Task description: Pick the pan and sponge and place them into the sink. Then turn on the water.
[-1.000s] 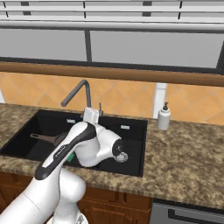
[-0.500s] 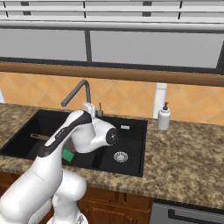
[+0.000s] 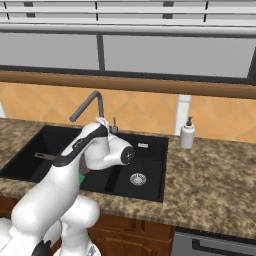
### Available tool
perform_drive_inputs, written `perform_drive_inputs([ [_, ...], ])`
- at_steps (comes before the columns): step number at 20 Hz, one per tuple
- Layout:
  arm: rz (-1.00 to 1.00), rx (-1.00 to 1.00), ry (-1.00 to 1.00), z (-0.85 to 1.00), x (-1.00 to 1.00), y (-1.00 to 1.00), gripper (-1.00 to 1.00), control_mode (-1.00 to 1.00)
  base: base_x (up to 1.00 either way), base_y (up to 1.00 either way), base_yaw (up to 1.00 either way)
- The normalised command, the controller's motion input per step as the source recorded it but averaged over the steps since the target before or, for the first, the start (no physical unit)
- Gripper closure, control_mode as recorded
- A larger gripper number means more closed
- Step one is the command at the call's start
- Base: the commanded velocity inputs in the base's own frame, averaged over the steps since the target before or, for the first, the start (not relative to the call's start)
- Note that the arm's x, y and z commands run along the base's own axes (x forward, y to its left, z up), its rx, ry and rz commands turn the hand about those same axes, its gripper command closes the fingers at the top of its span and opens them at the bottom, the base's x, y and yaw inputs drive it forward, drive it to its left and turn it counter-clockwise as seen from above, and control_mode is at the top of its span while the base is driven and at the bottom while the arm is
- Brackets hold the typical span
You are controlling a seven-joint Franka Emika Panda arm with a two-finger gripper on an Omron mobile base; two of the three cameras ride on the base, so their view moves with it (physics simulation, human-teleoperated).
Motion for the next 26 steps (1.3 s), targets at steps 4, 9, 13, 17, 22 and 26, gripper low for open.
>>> perform_drive_inputs([
  [4, 0.00, 0.00, -0.07, -0.12, 0.27, 0.01, -1.00, -1.00, 0.00, 0.00, 0.00],
  [9, 0.00, 0.00, -0.02, -0.05, 0.29, 0.09, -1.00, -1.00, 0.00, 0.00, 0.00],
  [13, 0.00, 0.00, 0.00, -0.06, 0.32, 0.03, -1.00, -1.00, 0.00, 0.00, 0.00],
  [17, -0.02, 0.00, 0.00, -0.13, 0.31, 0.11, -1.00, -1.00, 0.00, 0.00, 0.00],
  [22, -0.03, 0.00, 0.00, -0.09, 0.34, 0.12, -1.00, -1.00, 0.00, 0.00, 0.00],
  [26, -0.04, 0.00, 0.00, -0.08, 0.38, 0.04, -1.00, -1.00, 0.00, 0.00, 0.00],
])
